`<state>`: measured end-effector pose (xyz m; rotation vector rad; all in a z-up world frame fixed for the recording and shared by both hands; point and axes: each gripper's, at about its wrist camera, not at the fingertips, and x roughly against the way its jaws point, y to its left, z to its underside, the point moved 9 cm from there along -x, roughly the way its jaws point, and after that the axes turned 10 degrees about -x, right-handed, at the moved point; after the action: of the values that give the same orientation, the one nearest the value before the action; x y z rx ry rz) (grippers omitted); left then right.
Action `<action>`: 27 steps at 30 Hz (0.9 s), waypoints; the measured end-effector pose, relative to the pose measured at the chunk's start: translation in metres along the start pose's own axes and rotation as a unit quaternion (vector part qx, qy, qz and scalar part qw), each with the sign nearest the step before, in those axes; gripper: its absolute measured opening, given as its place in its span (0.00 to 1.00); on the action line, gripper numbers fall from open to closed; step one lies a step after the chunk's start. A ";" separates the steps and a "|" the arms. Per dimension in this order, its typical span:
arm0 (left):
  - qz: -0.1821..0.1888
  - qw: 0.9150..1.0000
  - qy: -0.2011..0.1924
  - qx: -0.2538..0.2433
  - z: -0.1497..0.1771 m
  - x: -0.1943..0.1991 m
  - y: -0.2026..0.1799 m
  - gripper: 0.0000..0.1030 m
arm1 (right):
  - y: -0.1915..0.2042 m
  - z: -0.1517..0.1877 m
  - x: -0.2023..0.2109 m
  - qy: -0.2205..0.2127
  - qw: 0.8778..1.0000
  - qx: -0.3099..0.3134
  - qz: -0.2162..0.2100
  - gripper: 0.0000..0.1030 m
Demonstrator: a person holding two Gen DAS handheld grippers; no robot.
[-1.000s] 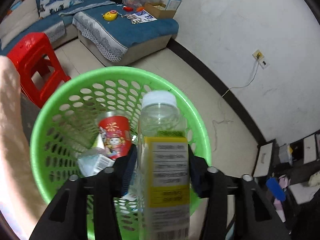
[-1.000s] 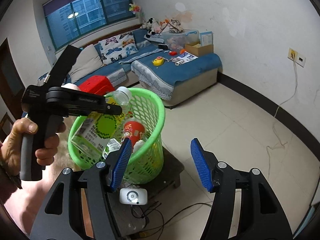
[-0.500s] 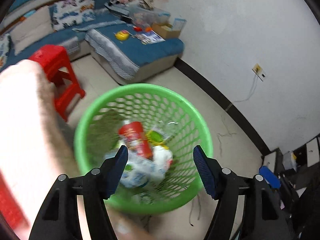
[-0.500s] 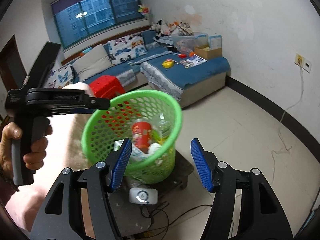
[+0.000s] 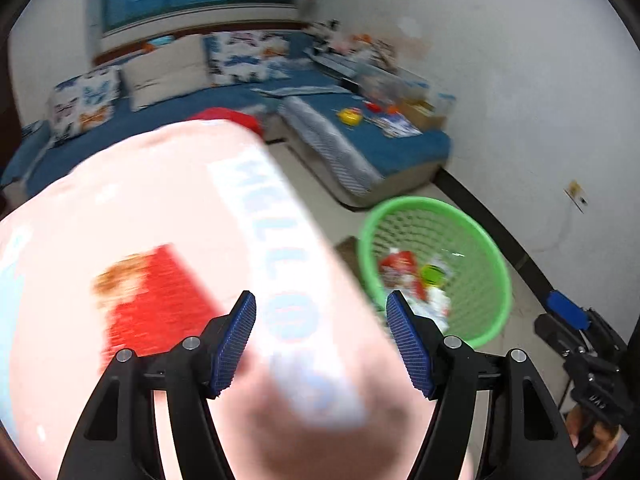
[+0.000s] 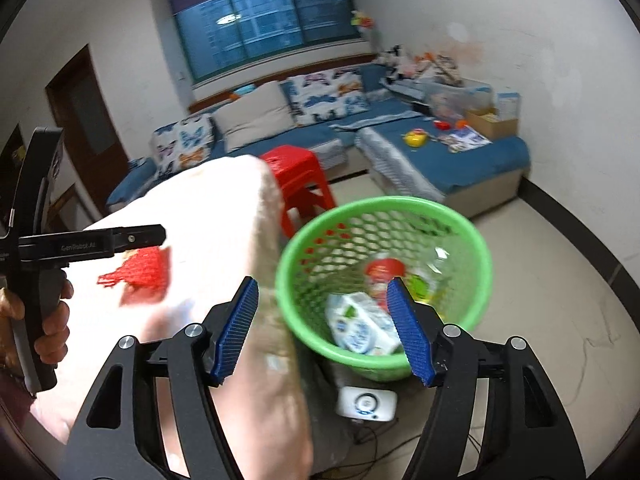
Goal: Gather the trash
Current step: 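Grasp the orange peel with the left tool while the right tool grasps the red mesh net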
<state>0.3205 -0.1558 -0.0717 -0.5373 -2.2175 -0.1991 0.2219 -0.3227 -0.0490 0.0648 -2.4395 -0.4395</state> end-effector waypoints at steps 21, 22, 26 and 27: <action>-0.081 0.985 0.006 0.151 0.078 0.051 0.191 0.64 | 0.187 0.033 -0.110 0.124 0.980 0.053 -0.145 0.62; -0.081 0.985 0.007 0.155 0.080 0.051 0.196 0.64 | 0.193 0.034 -0.118 0.130 0.979 0.051 -0.148 0.62; -0.083 0.983 0.012 0.166 0.085 0.048 0.211 0.64 | 0.210 0.033 -0.141 0.142 0.977 0.058 -0.146 0.61; -0.082 0.983 0.013 0.166 0.084 0.047 0.212 0.64 | 0.214 0.034 -0.147 0.148 0.976 0.057 -0.147 0.61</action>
<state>0.3289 0.0753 -0.0983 -0.1671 -2.2086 0.0797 0.3301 -0.0885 -0.0914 0.5106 -2.1623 -0.3867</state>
